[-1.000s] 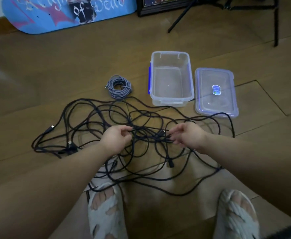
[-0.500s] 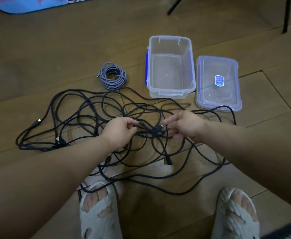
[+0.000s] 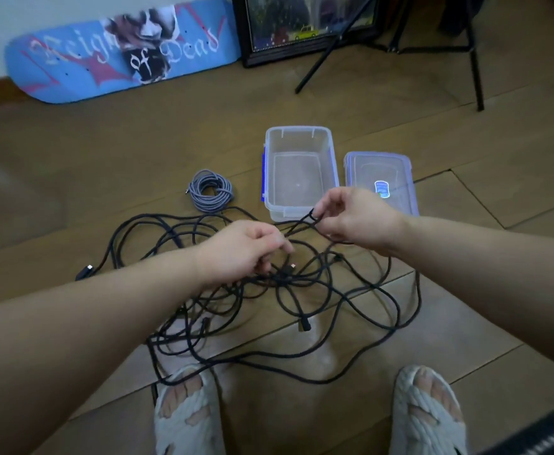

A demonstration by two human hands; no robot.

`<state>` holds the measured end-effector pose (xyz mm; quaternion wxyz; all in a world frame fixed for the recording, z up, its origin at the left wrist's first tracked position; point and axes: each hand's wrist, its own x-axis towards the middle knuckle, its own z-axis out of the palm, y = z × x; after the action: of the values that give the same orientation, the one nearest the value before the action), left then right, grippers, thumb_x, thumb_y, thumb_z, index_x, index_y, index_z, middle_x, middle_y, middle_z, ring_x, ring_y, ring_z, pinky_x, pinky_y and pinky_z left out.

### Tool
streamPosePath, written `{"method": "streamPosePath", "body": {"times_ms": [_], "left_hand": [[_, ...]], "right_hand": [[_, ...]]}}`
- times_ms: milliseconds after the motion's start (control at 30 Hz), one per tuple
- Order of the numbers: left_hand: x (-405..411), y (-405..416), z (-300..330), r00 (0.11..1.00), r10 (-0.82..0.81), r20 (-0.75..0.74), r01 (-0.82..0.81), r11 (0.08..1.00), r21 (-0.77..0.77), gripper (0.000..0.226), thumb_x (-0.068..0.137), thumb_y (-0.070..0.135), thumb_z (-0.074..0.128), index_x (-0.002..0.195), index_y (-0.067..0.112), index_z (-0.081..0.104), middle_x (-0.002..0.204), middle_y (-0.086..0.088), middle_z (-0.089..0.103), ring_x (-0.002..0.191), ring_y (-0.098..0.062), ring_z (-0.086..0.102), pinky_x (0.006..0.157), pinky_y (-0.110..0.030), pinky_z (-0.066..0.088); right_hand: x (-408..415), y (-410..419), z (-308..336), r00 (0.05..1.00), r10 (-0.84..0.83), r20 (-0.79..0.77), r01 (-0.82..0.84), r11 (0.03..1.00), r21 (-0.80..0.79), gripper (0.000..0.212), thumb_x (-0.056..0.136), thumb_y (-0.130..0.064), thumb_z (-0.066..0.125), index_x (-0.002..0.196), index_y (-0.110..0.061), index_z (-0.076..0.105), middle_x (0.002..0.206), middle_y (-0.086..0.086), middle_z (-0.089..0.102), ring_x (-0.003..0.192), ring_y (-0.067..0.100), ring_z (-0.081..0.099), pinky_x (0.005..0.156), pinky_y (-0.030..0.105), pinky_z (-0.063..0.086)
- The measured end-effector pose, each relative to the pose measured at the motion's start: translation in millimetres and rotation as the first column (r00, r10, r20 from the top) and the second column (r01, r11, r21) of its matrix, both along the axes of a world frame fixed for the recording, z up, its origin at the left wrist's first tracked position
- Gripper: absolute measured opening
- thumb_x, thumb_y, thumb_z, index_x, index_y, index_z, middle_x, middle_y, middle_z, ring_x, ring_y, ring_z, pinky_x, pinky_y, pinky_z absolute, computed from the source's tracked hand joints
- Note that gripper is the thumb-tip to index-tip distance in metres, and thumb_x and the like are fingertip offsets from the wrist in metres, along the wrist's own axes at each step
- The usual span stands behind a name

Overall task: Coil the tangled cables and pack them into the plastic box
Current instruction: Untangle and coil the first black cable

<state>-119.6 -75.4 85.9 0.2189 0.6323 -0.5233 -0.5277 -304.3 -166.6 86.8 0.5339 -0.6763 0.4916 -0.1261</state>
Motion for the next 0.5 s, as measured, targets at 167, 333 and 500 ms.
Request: {"method": "streamPosePath", "body": {"times_ms": [167, 333, 500], "left_hand": [[20, 7, 62, 0.987, 0.111, 0.112, -0.103, 0.992, -0.079, 0.017, 0.098, 0.018, 0.057, 0.091, 0.012, 0.071, 0.06, 0.007, 0.055, 0.062, -0.01, 0.05, 0.062, -0.017, 0.043], [27, 29, 113, 0.948, 0.315, 0.042, -0.306, 0.939, -0.158, 0.012, 0.095, 0.012, 0.06, 0.088, 0.012, 0.07, 0.074, -0.004, 0.062, 0.071, -0.015, 0.055, 0.073, -0.029, 0.046], [8, 41, 170, 0.824, 0.53, -0.201, -0.566, 0.777, -0.276, 0.012, 0.096, 0.015, 0.06, 0.092, 0.015, 0.071, 0.07, 0.001, 0.056, 0.069, -0.011, 0.055, 0.068, -0.029, 0.045]], "right_hand": [[-17, 6, 48, 0.991, -0.011, -0.136, -0.027, 0.961, -0.275, 0.014, 0.086, -0.012, 0.071, 0.077, -0.015, 0.061, 0.066, -0.002, 0.059, 0.057, 0.009, 0.055, 0.057, 0.016, 0.047], [-33, 15, 107, 0.971, -0.232, 0.054, 0.238, 0.942, -0.236, 0.022, 0.091, -0.019, 0.066, 0.073, -0.006, 0.064, 0.058, 0.005, 0.057, 0.047, 0.011, 0.051, 0.048, 0.019, 0.043], [-37, 42, 156, 0.923, -0.301, 0.241, 0.332, 0.938, -0.101, 0.028, 0.095, -0.027, 0.061, 0.073, -0.009, 0.065, 0.057, 0.001, 0.05, 0.046, 0.01, 0.048, 0.046, 0.02, 0.04]]}}
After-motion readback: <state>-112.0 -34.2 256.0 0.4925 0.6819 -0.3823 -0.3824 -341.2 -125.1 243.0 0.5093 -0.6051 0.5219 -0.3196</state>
